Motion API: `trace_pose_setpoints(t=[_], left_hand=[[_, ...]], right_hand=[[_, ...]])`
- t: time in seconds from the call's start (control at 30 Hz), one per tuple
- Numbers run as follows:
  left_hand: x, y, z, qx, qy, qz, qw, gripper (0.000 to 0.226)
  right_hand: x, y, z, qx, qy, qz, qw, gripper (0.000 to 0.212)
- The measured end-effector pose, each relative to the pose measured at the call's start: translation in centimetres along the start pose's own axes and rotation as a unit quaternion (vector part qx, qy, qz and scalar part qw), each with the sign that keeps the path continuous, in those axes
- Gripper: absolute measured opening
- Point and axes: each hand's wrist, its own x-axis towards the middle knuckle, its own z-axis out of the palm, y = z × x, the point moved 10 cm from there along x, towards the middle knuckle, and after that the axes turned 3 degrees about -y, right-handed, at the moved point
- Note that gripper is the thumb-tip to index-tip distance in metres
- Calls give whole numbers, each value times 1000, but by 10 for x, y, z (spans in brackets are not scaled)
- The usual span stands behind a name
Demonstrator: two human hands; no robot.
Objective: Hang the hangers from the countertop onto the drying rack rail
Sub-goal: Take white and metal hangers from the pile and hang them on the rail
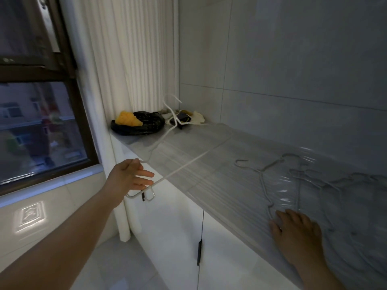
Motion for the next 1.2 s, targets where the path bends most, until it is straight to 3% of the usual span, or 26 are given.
trace_pose_setpoints(t=[0.13, 0.2, 0.3, 0.43, 0.53, 0.67, 0.77, 0.83, 1.0, 1.2], left_hand=[[-40, 21, -8, 6, -18, 24, 1000, 33], [-63, 28, -20, 33, -13, 27, 999, 33], [-95, 42, -45, 73, -6, 30, 997, 32], [-143, 67, -88, 121, 3, 40, 992, 29], [-183, 86, -127, 142, 21, 50, 988, 28], [-241, 102, -179, 172, 56, 53, 982, 31], [-287, 109, -224, 195, 105, 41, 974, 31], [-322, 117, -254, 248, 151, 29, 956, 29], [-401, 129, -298, 476, 174, -37, 861, 21], [-509, 145, -373, 526, 281, -78, 799, 27]], right_hand=[[-7, -8, -14, 5, 11, -10, 1000, 39], [-8, -20, -25, 44, 55, -45, 997, 35], [-6, -57, -35, 144, 43, -92, 984, 43], [-13, -138, -120, 257, 163, -183, 935, 57], [-23, -198, -168, 312, 139, -230, 911, 62], [-48, -283, -192, 312, 73, -325, 890, 30], [-82, -339, -195, 314, 7, -380, 870, 25], [-114, -373, -201, 309, 0, -413, 857, 26], [-225, -462, -223, 259, -23, -535, 804, 29], [-352, -529, -272, 270, -27, -620, 736, 26]])
